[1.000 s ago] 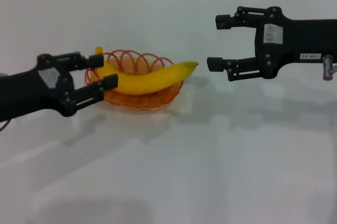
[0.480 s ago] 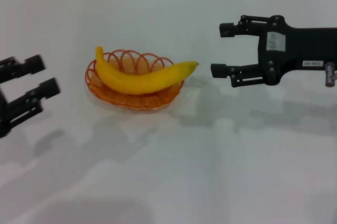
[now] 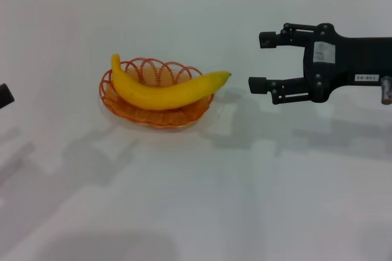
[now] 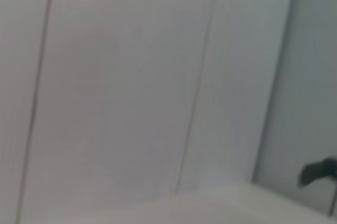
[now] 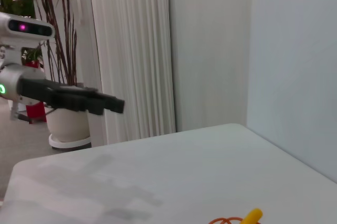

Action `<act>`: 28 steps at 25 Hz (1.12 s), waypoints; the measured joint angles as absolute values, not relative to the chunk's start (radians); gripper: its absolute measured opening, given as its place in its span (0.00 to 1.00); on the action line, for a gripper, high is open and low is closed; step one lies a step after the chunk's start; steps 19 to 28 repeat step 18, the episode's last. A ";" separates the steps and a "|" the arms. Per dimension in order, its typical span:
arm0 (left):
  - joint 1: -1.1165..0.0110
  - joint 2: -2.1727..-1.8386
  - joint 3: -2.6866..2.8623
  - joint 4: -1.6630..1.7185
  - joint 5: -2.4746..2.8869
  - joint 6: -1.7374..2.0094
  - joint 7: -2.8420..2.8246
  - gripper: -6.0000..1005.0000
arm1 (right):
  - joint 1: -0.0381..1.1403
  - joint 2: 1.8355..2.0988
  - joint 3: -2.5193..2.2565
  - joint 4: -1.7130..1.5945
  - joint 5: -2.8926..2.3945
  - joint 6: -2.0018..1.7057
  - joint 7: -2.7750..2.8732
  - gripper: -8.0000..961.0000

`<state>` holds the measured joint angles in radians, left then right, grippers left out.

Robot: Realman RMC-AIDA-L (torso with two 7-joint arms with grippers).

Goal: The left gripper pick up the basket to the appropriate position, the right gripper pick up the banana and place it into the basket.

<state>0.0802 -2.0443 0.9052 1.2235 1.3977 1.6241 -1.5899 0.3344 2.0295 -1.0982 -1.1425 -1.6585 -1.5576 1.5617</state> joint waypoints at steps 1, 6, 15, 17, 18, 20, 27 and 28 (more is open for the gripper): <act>0.072 -2.044 0.903 1.223 1.424 1.607 -1.611 0.52 | 0.334 2.029 -1.098 -1.143 -1.659 -1.558 1.562 0.91; 0.008 -2.043 0.900 1.222 1.590 1.545 -1.718 0.52 | 0.334 2.029 -1.098 -1.143 -1.662 -1.558 1.563 0.91; -0.027 -2.045 0.900 1.221 1.667 1.521 -1.738 0.52 | 0.345 2.029 -1.098 -1.126 -1.694 -1.550 1.574 0.91; -0.028 -2.045 0.900 1.221 1.667 1.521 -1.735 0.52 | 0.346 2.029 -1.099 -1.123 -1.697 -1.549 1.574 0.91; -0.029 -2.045 0.901 1.221 1.667 1.521 -1.733 0.52 | 0.346 2.029 -1.100 -1.122 -1.705 -1.548 1.574 0.91; -0.029 -2.045 0.901 1.221 1.667 1.521 -1.733 0.52 | 0.346 2.029 -1.100 -1.122 -1.705 -1.548 1.574 0.91; -0.029 -2.045 0.901 1.221 1.667 1.521 -1.733 0.52 | 0.346 2.029 -1.100 -1.122 -1.705 -1.548 1.574 0.91; -0.029 -2.045 0.901 1.221 1.667 1.521 -1.733 0.52 | 0.346 2.029 -1.100 -1.122 -1.705 -1.548 1.574 0.91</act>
